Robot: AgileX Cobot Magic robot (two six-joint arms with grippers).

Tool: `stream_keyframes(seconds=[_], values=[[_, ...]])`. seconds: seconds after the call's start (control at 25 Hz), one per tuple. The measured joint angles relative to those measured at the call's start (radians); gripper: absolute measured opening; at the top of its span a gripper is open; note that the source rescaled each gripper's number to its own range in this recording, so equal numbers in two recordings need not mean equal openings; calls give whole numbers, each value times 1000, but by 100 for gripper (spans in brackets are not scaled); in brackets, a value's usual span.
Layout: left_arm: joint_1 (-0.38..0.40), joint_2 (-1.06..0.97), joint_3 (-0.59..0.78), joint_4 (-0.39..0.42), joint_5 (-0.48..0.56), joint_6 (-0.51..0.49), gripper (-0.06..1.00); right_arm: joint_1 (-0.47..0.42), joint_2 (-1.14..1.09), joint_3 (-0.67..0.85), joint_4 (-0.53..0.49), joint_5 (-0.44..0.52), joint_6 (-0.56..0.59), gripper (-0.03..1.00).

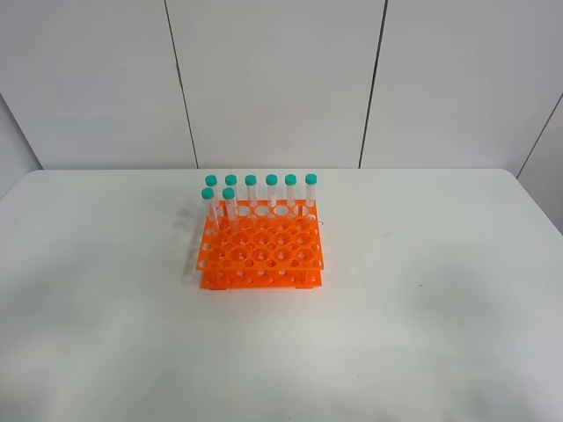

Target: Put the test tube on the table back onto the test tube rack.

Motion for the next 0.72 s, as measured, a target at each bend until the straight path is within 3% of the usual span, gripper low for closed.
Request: stream_keyframes(seconds=[0.48,0.72], values=[[0,-9,0,0,-4,0,100,0,0,0,0,0,0,85],[0,-184,0,0,-7,0,100,0,0,0,0,0,0,85]])
